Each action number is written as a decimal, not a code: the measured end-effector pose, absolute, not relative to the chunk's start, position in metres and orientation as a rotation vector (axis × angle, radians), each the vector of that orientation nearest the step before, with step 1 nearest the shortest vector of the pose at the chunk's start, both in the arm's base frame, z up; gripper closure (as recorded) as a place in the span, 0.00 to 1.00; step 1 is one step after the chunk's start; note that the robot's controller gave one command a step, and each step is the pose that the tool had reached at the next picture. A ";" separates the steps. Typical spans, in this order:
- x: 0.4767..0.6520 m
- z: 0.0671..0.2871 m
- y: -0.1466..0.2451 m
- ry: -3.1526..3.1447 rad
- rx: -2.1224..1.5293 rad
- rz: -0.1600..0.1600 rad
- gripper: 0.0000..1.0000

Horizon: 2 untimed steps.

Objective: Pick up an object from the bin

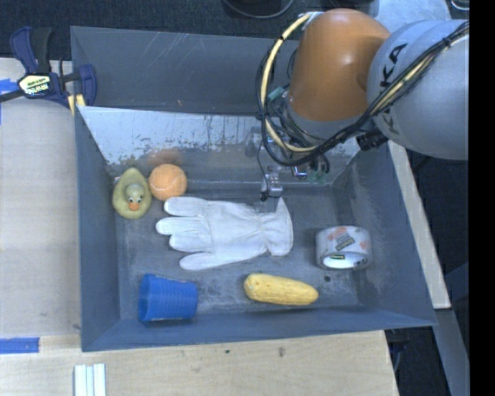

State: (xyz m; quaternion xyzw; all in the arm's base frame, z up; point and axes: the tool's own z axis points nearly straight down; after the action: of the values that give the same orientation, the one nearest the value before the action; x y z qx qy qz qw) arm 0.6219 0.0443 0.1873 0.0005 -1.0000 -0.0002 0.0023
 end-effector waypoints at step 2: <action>0.623 0.192 0.044 -3.145 0.003 -0.001 0.00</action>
Offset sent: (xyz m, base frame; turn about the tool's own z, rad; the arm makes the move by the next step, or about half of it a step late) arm -0.0006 0.0138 -0.0671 -0.1754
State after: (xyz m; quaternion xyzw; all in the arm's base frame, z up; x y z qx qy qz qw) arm 0.6234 0.0442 0.1918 0.0010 -1.0000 -0.0003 -0.0016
